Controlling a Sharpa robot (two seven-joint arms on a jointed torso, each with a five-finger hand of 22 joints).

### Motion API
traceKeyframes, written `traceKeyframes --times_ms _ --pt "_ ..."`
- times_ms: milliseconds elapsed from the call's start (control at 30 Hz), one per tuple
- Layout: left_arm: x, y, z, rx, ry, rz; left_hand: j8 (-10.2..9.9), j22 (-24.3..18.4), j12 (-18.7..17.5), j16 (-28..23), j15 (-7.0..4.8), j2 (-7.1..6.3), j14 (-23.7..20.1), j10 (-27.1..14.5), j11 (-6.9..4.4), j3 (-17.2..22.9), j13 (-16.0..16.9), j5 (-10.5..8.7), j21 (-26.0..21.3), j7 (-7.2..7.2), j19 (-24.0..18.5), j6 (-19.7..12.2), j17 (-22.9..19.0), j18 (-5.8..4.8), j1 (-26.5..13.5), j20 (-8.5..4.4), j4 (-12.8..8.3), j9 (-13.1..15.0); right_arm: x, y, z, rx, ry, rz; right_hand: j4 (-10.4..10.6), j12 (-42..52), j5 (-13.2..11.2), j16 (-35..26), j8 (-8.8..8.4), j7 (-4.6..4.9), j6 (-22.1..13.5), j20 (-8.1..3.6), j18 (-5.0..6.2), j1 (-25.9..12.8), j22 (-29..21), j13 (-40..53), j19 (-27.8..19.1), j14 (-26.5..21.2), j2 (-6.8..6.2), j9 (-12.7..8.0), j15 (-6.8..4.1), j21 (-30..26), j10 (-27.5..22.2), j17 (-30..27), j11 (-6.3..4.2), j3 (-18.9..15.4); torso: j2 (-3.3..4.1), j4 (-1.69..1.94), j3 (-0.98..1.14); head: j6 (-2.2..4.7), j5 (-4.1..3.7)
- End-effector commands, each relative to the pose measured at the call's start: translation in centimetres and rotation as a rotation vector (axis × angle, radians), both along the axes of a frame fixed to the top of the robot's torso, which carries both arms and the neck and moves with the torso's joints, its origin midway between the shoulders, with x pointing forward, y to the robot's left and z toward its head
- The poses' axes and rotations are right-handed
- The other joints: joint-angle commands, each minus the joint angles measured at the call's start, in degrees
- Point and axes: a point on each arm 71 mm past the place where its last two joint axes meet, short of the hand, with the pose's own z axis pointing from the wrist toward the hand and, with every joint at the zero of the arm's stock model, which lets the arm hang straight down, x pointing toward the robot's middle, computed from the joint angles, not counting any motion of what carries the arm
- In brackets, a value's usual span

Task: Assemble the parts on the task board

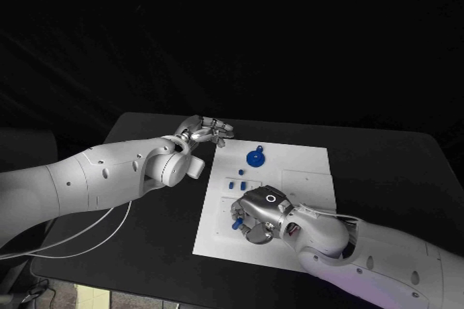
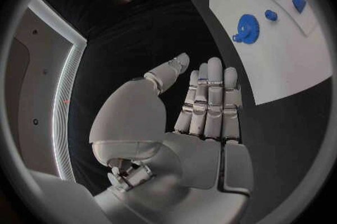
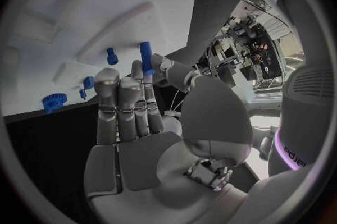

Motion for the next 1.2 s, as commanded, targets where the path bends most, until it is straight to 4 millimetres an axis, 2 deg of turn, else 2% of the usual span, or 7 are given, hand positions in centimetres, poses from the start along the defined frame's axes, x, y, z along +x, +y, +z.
traceKeyframes --times_ms 33,533,1000,1133,1200 --pt "0.0 -0.2 0.1 -0.01 -0.004 -0.01 0.23 0.09 -0.06 -0.4 0.09 0.38 0.4 0.02 0.14 -0.27 -0.09 -0.04 -0.27 -0.04 0.51 -0.38 0.1 0.62 -0.31 -0.51 0.18 -0.07 -0.1 0.0 -0.2 -0.038 -0.02 0.007 -0.38 0.19 0.15 0.24 0.29 -0.11 0.44 -0.3 6.37 -0.17 1.1 0.04 -0.15 -0.23 0.56 0.0 -0.77 0.38 1.67 0.06 -0.52 0.04 0.0 0.01 0.04 -0.05 0.03" --pt "0.0 -0.3 0.1 -0.011 -0.003 -0.014 0.24 0.11 -0.06 -0.45 0.09 0.4 0.41 0.01 0.14 -0.29 -0.13 -0.04 -0.31 -0.04 0.53 -0.4 0.16 0.62 -0.33 -0.51 0.2 -0.09 -0.3 0.6 -0.2 -0.055 -0.038 0.008 -0.61 0.22 0.15 0.25 0.31 -0.14 0.53 -0.32 6.37 -0.22 1.11 0.21 -0.16 -0.22 0.57 0.07 -0.79 0.45 1.71 0.08 -0.55 0.1 0.0 0.02 -0.03 -0.1 -0.1" --pt "0.0 -0.3 0.1 -0.011 -0.001 -0.015 0.26 0.13 -0.06 -0.5 0.09 0.39 0.42 0.0 0.15 -0.3 -0.16 -0.04 -0.35 -0.04 0.54 -0.4 0.22 0.62 -0.33 -0.51 0.22 -0.1 -0.8 1.4 -1.5 -0.093 -0.001 0.034 -0.69 0.07 0.15 0.15 0.19 -0.08 0.41 -0.23 6.37 -0.68 1.07 0.38 -0.35 -0.31 0.4 0.11 -0.73 0.42 1.45 0.05 -0.48 0.12 -0.01 0.07 -0.07 -0.36 -0.29" --pt "0.0 -0.3 0.1 -0.011 -0.001 -0.015 0.27 0.14 -0.06 -0.51 0.09 0.38 0.42 0.0 0.15 -0.31 -0.16 -0.05 -0.36 -0.04 0.55 -0.4 0.23 0.62 -0.33 -0.51 0.22 -0.1 -0.6 1.2 -1.5 -0.07 0.011 0.021 -0.5 -0.47 0.18 -0.08 -0.29 0.19 -0.25 -0.04 6.37 -1.28 0.99 0.4 -0.63 -0.52 -0.55 0.0 -0.44 0.27 0.64 -0.04 -0.18 0.16 -0.04 0.02 -0.07 -0.35 -0.27" --pt "0.0 -0.3 0.1 -0.011 0.0 -0.015 0.27 0.14 -0.06 -0.51 0.09 0.37 0.42 0.0 0.15 -0.31 -0.17 -0.05 -0.37 -0.04 0.55 -0.41 0.24 0.62 -0.33 -0.51 0.22 -0.11 -0.5 1.1 -1.4 -0.058 0.01 0.016 0.09 -1.27 0.14 -0.14 -1.06 0.7 -1.49 0.1 6.37 -2.4 0.95 0.16 -0.63 -0.52 -2.25 -0.29 0.01 0.26 -0.64 -0.09 0.31 -0.57 -0.03 0.0 -0.05 -0.34 -0.25"
